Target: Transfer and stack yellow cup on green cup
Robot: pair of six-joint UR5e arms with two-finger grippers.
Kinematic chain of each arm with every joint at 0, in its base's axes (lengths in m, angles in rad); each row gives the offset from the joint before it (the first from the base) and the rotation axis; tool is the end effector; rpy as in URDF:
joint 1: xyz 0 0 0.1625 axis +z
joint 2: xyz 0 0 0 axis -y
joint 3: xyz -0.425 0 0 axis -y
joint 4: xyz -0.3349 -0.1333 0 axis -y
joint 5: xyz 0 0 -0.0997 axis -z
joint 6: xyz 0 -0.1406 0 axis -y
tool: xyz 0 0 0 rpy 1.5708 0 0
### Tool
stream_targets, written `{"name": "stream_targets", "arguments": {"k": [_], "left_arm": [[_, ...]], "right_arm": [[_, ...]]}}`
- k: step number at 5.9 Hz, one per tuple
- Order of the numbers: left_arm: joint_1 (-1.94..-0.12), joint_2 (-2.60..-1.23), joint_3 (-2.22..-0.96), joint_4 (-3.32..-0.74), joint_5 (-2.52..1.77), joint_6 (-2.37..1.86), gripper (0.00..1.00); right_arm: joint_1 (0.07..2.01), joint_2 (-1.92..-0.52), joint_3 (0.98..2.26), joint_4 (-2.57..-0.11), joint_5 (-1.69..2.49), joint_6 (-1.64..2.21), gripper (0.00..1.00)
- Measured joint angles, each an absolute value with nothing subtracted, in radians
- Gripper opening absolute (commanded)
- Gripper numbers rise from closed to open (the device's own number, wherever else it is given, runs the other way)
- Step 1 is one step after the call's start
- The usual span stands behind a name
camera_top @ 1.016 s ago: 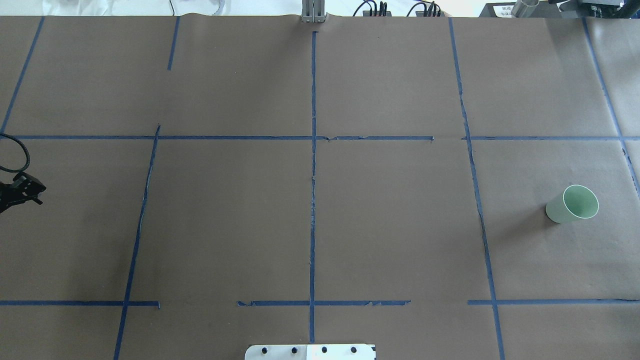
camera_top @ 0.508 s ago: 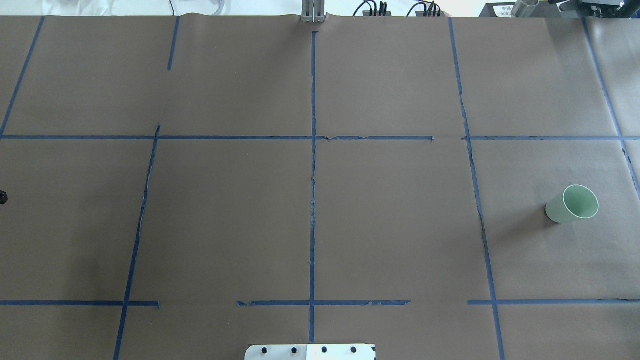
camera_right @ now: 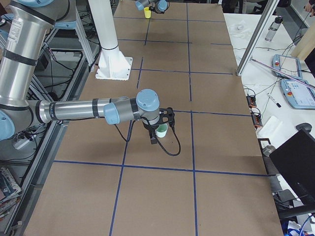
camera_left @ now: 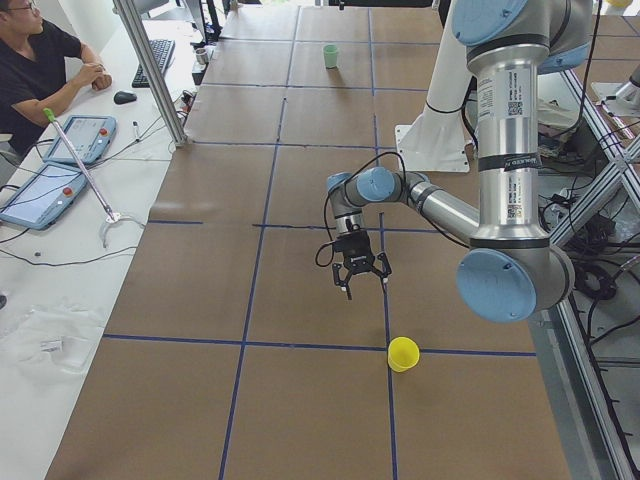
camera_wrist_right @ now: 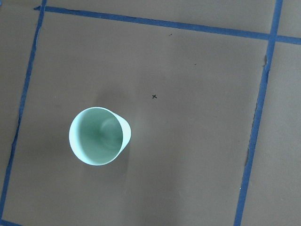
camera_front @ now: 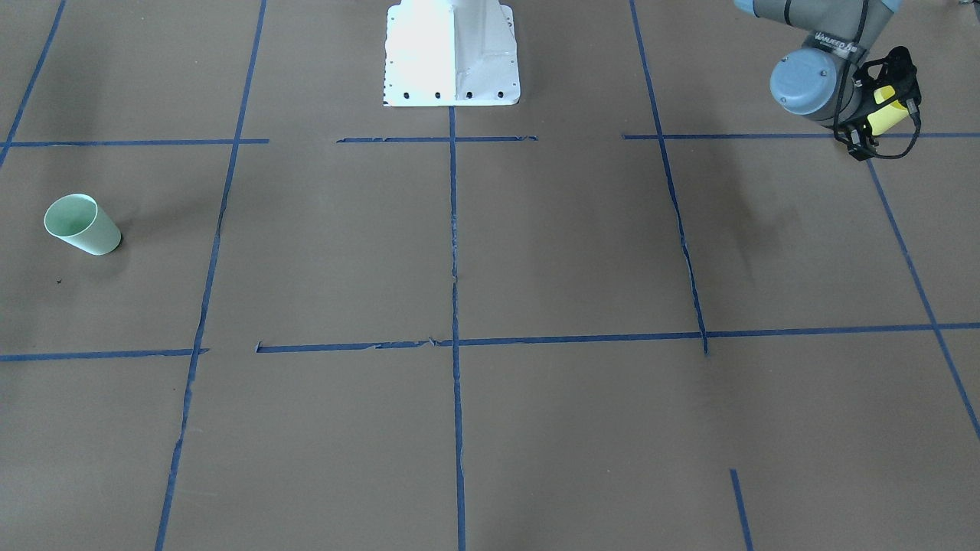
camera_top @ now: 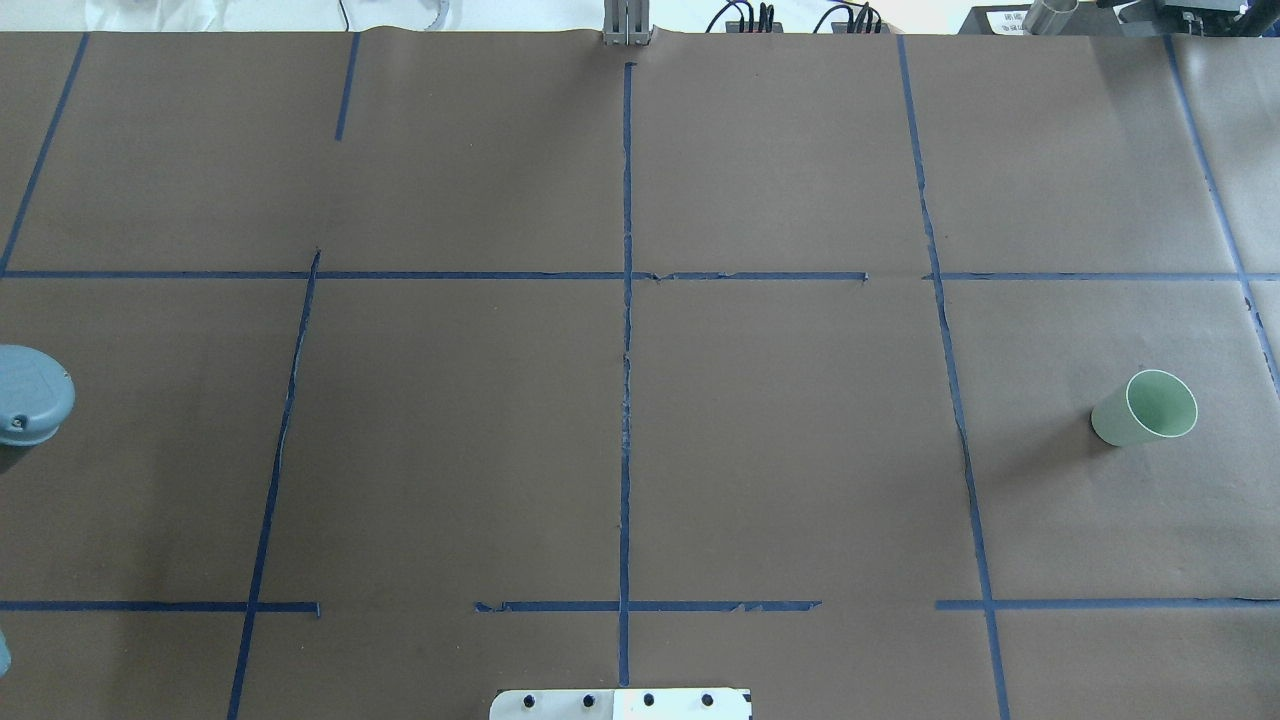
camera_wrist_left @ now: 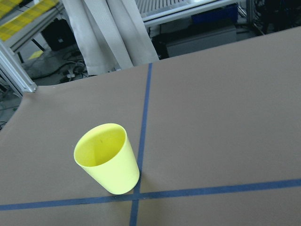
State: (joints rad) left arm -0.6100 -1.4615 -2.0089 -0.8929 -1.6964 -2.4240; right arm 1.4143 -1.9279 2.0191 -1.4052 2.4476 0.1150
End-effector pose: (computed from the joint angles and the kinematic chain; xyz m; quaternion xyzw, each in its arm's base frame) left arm 0.1932 -0.2762 0.6420 -0.0403 -0.1795 -0.6647 0.7241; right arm -0.0225 -0.3044 0.5918 0.0579 -0.4328 -0.0730 0.8967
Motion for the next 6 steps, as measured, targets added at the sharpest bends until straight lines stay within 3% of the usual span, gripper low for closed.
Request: {"name": "stream_targets", "arguments": {"k": [6], "left_arm": [[-0.523, -1.508, -1.779, -0.844, -1.695, -2.584, 1.00]], "right_arm": [[1.413, -1.928, 2.013, -1.408, 2.450, 0.115, 1.00]]}}
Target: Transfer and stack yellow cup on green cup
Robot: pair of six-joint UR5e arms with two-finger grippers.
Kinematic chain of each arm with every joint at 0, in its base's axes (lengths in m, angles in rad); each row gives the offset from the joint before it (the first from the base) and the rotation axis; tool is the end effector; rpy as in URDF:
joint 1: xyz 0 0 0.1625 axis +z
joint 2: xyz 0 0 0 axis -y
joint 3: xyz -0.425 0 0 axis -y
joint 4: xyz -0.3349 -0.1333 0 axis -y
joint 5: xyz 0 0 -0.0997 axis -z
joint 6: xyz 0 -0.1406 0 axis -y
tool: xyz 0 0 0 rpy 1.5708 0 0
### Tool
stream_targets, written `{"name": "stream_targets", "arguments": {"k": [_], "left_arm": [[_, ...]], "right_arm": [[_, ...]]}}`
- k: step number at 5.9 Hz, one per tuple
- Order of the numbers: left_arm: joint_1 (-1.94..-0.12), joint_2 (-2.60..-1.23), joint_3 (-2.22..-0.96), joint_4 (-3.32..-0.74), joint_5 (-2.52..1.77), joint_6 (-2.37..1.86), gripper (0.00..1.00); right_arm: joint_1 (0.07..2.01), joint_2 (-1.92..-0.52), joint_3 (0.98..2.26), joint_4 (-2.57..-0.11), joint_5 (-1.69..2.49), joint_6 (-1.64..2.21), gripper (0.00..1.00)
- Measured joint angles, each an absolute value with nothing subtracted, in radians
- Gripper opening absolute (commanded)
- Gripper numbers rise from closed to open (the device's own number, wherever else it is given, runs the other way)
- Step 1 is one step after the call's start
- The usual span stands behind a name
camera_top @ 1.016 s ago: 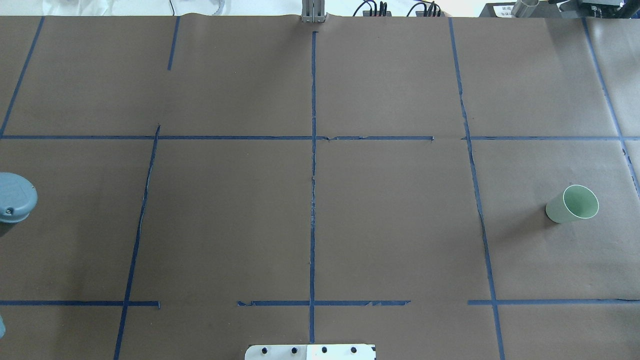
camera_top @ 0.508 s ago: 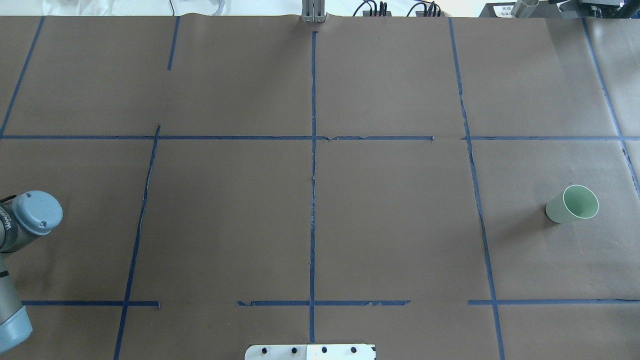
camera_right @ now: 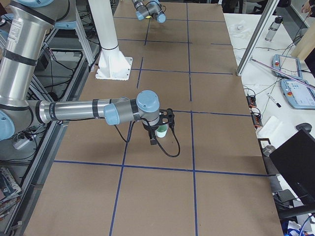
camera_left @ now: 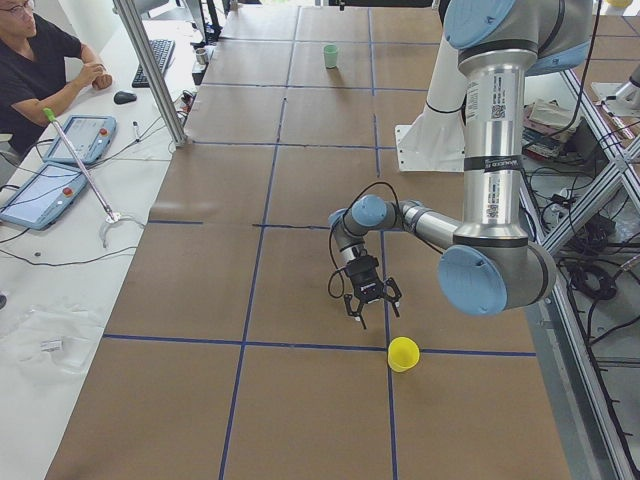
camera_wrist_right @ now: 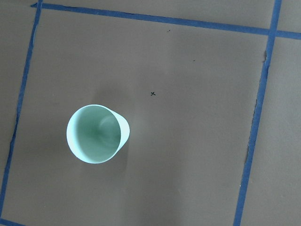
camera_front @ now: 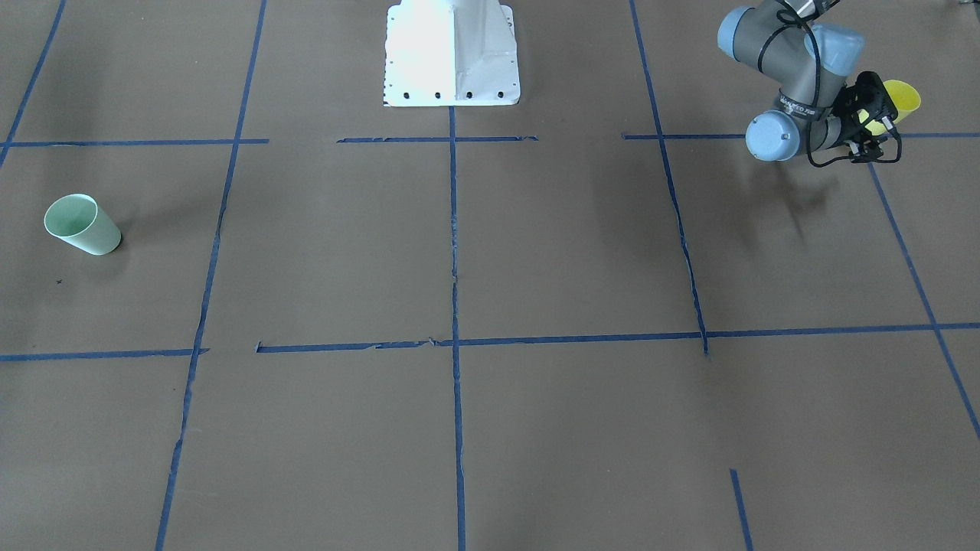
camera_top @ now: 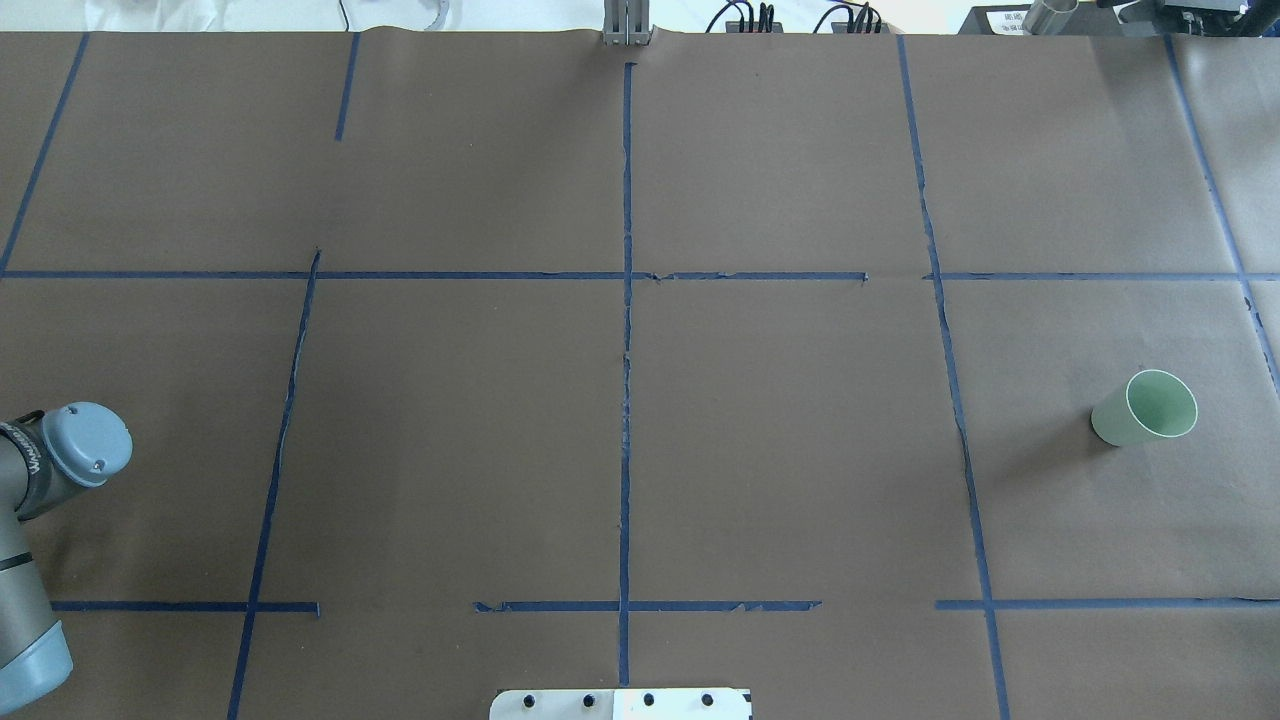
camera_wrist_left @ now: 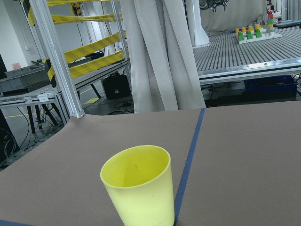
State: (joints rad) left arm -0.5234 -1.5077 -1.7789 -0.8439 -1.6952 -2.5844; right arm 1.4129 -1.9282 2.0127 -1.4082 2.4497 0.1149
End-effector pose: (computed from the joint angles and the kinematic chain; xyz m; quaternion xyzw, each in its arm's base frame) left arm 0.2116 -0.2559 0.7096 0.0117 -0.2922 -0.6774 0.6750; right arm -0.0230 -0.3038 0.5950 0.0531 -0.4334 -0.0717 0.8968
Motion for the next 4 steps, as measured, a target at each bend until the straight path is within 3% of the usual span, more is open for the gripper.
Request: {"name": "stream_targets", "arguments": {"k": [4], "left_arm": [[-0.516, -1.505, -1.698, -0.871, -1.716, -2.660, 1.00]], "right_arm": [[1.408, -1.921, 2.016, -1.406, 2.450, 0.115, 1.00]]}}
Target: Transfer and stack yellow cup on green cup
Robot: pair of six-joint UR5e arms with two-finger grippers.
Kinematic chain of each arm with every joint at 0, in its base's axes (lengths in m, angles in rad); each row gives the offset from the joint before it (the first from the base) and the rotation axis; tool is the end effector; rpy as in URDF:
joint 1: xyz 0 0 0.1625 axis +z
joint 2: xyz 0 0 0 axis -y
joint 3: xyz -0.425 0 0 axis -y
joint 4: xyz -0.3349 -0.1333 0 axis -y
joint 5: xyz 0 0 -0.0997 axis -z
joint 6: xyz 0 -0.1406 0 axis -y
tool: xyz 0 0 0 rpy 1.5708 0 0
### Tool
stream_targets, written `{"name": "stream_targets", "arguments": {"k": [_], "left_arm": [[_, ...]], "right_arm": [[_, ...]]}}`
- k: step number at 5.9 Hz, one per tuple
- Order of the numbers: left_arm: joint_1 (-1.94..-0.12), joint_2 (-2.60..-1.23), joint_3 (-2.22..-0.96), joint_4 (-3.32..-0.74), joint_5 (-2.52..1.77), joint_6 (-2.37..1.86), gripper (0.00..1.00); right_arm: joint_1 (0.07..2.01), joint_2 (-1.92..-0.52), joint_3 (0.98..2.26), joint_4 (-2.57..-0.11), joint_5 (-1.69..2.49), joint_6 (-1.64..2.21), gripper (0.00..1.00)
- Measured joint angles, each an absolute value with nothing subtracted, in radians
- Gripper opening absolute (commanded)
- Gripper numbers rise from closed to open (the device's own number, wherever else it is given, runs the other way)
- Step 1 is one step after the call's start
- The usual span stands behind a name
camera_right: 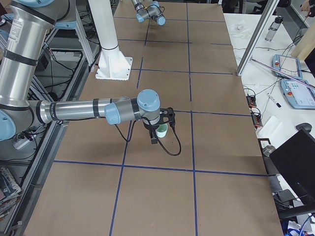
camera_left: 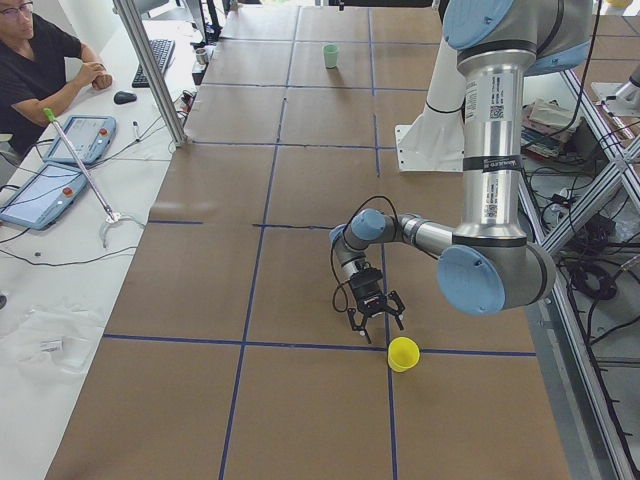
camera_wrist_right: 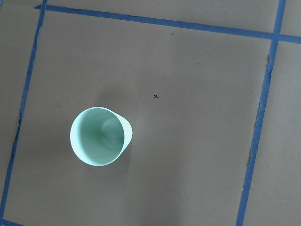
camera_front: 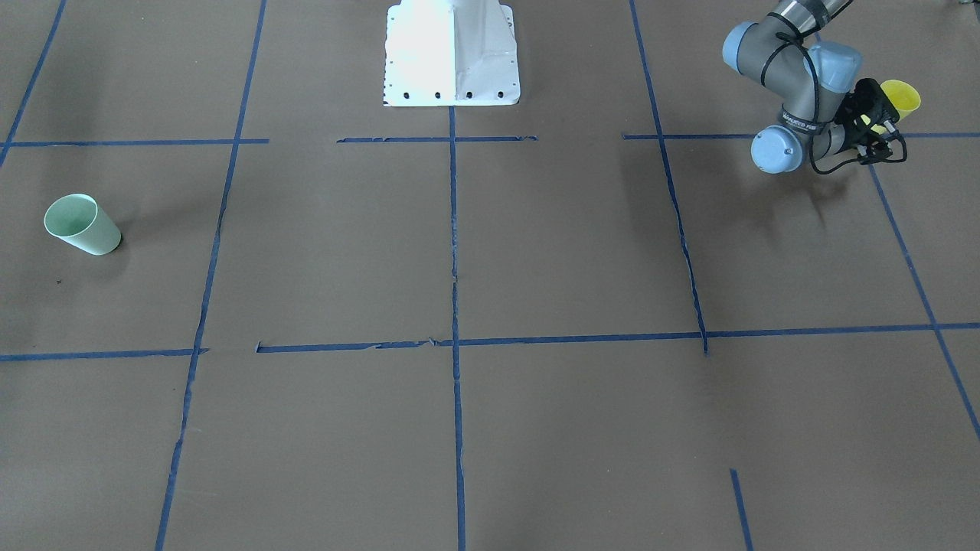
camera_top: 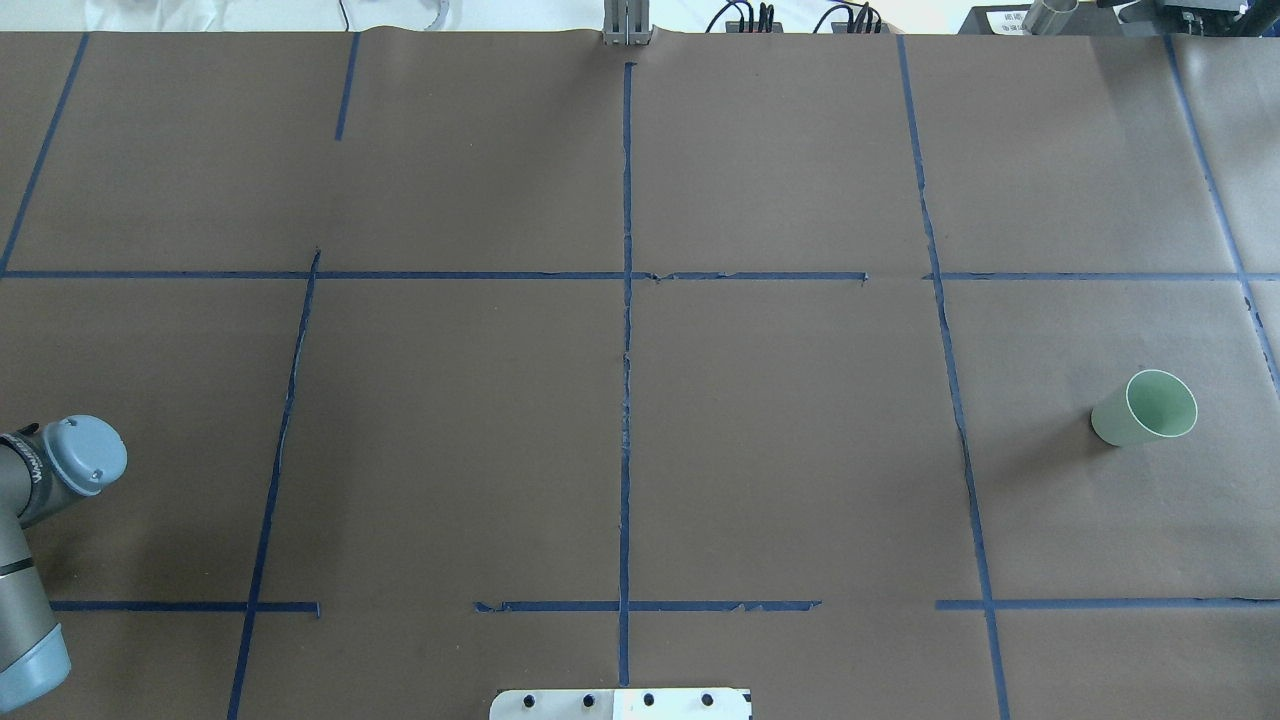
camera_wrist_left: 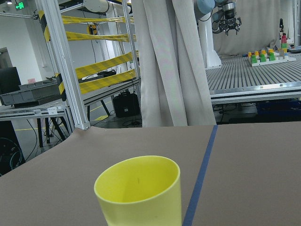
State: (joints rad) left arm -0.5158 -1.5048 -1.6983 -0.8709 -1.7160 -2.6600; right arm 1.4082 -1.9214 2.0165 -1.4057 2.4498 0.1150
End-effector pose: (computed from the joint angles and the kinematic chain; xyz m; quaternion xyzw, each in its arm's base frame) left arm 0.2082 -0.2479 0.7371 0.0224 -0.3197 -0.6968 0.6417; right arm -0.0250 -0.3068 0.5909 0.0579 -0.4341 -0.0765 0.8957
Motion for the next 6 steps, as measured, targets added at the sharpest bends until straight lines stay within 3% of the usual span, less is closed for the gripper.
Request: {"name": "stream_targets", "arguments": {"k": [6], "left_arm": [[-0.496, -1.487, -1.648, -0.875, -1.764, -2.724, 1.00]], "right_arm": [[1.405, -1.921, 2.021, -1.399, 2.450, 0.115, 1.00]]}}
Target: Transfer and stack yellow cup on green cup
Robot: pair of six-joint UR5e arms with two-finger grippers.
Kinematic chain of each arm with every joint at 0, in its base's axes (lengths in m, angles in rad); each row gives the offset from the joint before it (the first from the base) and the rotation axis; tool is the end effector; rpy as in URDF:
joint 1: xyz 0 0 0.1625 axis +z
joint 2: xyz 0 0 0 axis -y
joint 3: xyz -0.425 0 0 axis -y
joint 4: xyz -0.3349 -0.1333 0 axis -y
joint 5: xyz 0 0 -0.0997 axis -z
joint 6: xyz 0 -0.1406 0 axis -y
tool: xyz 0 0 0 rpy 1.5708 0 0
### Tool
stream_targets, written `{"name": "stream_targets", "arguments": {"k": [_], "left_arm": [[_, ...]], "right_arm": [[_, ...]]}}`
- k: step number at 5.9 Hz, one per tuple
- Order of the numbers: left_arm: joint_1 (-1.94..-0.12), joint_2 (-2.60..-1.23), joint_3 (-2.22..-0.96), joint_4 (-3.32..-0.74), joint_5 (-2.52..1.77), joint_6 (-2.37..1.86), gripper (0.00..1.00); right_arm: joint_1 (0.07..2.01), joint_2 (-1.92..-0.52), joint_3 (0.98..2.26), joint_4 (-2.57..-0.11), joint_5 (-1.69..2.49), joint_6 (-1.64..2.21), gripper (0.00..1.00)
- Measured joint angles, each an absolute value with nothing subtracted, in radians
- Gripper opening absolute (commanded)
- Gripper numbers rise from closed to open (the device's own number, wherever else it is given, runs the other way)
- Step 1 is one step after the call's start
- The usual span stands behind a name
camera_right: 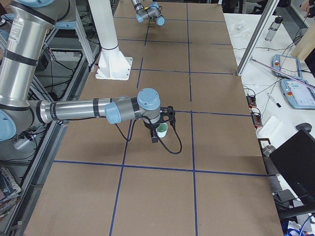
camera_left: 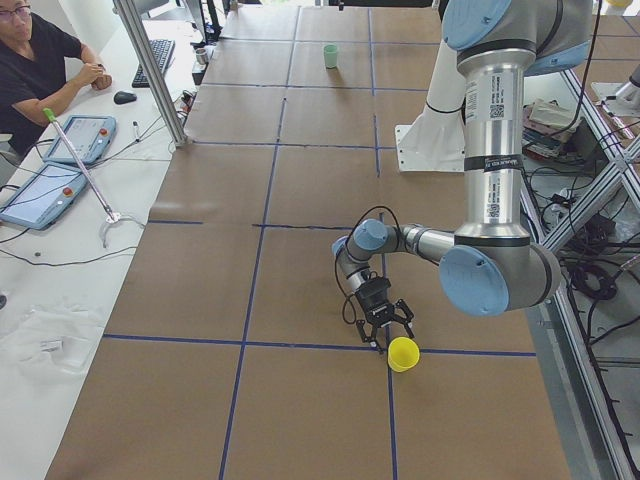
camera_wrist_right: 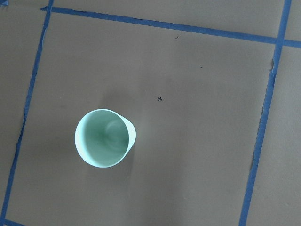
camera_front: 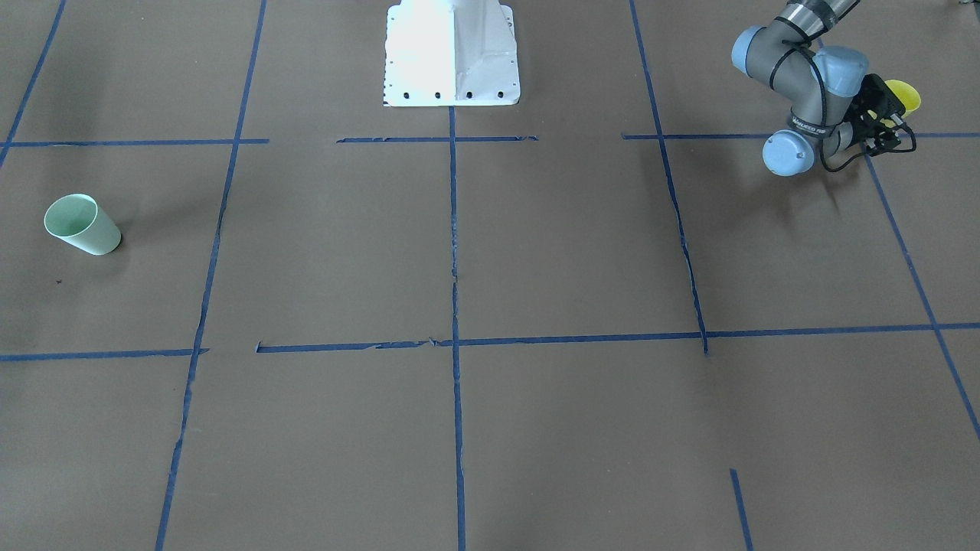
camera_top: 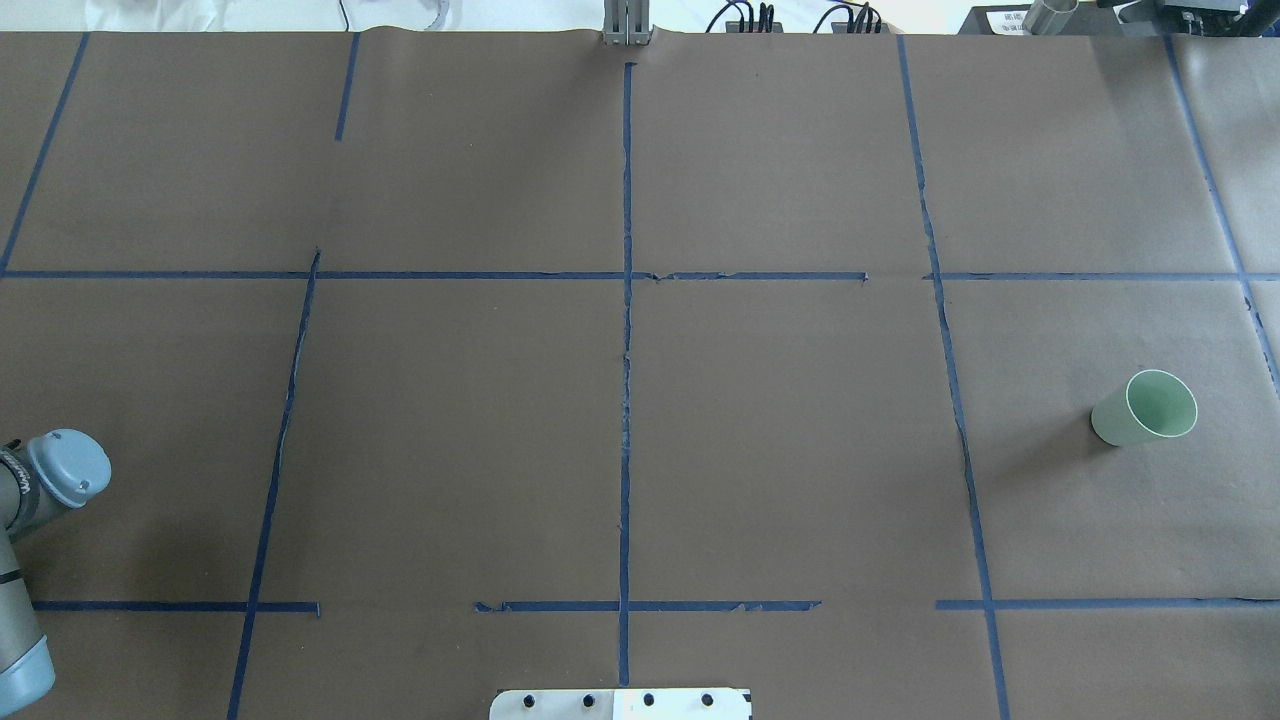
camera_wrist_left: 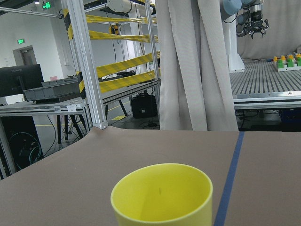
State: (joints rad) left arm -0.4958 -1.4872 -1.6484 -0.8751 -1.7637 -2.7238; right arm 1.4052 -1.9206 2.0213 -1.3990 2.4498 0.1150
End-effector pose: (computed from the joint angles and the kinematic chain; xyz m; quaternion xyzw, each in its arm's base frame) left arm 0.2014 -0.2298 0.7578 0.0248 -0.3530 -0.7087 0.6104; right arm -0.0260 -0.3076 0.5876 0.0628 -0.4346 -0.0805 0.8948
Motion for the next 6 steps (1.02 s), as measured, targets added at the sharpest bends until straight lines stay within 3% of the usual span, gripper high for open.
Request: {"name": "stream_targets", "arguments": {"k": [6], "left_arm": [[-0.482, -1.484, -1.559, -0.939, -1.766, -2.731, 1.00]], "right_arm": [[1.404, -1.920, 2.036, -1.399, 2.449, 0.117, 1.00]]}}
